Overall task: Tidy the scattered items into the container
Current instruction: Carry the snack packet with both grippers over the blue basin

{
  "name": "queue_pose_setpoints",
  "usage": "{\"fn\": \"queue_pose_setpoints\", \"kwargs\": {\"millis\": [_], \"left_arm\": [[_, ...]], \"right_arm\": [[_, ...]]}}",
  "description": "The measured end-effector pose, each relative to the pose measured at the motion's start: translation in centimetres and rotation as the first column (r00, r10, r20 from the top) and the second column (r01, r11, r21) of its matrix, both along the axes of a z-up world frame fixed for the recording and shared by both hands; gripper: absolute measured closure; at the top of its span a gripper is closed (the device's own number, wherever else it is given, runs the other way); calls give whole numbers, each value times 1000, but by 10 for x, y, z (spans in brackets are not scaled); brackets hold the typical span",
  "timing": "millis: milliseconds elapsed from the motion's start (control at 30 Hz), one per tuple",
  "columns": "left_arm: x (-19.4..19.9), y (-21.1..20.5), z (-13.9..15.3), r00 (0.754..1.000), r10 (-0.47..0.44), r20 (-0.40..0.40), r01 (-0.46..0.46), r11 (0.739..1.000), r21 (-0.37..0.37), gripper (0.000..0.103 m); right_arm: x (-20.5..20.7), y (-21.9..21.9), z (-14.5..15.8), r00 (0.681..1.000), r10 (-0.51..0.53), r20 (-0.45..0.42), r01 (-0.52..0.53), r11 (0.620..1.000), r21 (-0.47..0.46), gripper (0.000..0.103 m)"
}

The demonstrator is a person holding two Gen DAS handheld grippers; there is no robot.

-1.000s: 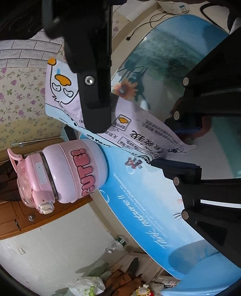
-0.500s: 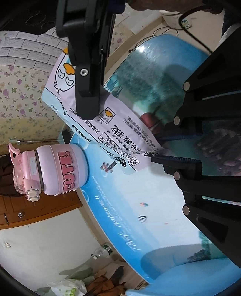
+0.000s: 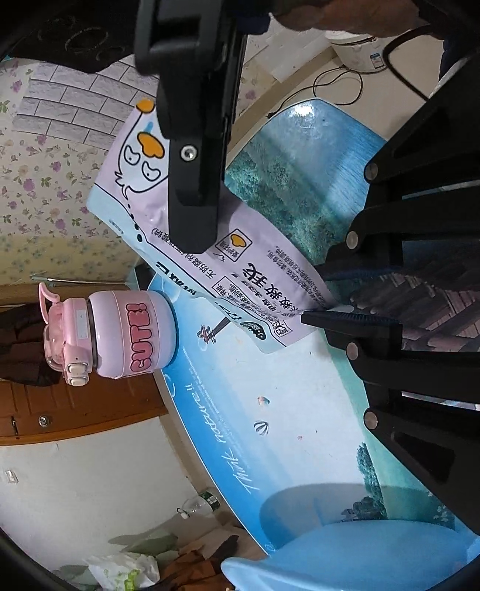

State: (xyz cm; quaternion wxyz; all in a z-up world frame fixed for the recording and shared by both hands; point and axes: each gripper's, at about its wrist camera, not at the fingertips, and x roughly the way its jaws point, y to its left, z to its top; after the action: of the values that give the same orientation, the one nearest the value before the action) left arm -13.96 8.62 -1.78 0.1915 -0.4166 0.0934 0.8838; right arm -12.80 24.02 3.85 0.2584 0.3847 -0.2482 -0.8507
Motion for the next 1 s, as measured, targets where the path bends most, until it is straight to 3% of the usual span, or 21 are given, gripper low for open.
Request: {"fn": "queue_pose_setpoints", "kwargs": {"millis": [33,167,267,333,533,600,633,667,733,900,933,1000], "left_arm": [[3,0,2,1000,2,-6,-2,1000,-3,86],[7,1,5,999,-2,-49,1,1000,-16,51],[11,5,8,997,-7,-83,5,1000,-28,34],[14,6,8,996,-3,-93,0,999,-34,27],[7,7,5,994,17,-105,-19,1000,-19,21],[6,7,5,994,15,-107,-16,1000,-7,21],[5,7,5,994,8,-109,-8,1000,0,27],[4,7,5,994,0,-110,1,1000,5,42],[1,5,2,995,-4,-95,5,1000,7,60],[3,2,-3,993,-4,-116,2,1000,-13,63],[4,2,-3,993,0,-120,-3,1000,-22,70],[4,1,-3,993,6,-120,-9,1000,-26,71]], "right_arm": [[2,-1,1,1000,1,0,-1,1000,-6,89],[5,-3,1,1000,9,11,-8,999,-31,89],[6,-8,3,1000,17,9,-17,999,-34,89],[7,-11,4,1000,26,6,-26,999,-37,89],[7,-15,3,999,32,13,-32,998,-47,89],[6,-14,1,999,36,17,-35,998,-60,89],[7,-14,0,999,36,21,-35,997,-68,89],[7,-14,-1,999,37,22,-35,997,-69,89],[7,-15,-1,999,36,24,-35,997,-68,89],[7,-15,-5,999,38,34,-35,996,-77,89],[7,-15,-5,999,38,34,-35,996,-78,89],[7,-17,-4,999,34,32,-32,997,-77,89]]}}
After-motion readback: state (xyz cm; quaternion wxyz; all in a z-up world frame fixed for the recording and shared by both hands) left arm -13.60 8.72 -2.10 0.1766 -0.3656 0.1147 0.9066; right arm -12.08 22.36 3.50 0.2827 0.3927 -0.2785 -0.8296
